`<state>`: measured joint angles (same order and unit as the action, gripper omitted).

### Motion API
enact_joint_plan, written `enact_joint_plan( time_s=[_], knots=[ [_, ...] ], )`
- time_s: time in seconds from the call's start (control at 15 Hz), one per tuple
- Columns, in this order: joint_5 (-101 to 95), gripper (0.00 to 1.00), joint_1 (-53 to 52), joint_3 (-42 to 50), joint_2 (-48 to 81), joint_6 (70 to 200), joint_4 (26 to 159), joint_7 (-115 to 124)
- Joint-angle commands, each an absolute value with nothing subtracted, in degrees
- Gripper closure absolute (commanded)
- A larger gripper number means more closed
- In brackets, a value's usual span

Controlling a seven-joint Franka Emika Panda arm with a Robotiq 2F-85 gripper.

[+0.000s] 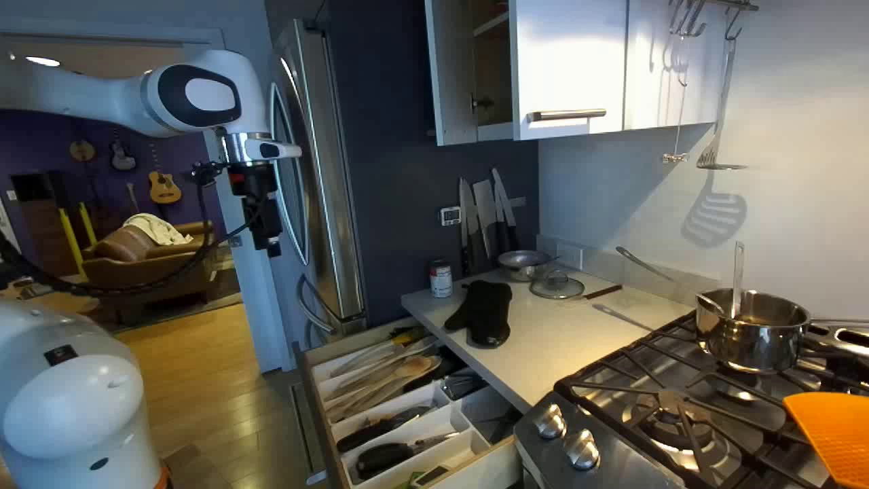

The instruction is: Close the doors of the upper cabinet on the left

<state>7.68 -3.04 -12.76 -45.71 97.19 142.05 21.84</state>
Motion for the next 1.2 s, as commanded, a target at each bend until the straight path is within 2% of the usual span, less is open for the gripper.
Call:
enact_joint_plan(
  time_s=[0.0, 0.53, 1.13],
  knots=[
    [7.7, 0.00, -2.8, -12.9, -45.7, 97.0, 141.9, 21.7],
    [8.4, 0.00, -2.5, -12.2, -45.6, 97.9, 141.8, 22.0],
    [11.4, 0.00, 9.7, 3.7, -45.5, 99.2, 138.0, 23.3]
  ],
)
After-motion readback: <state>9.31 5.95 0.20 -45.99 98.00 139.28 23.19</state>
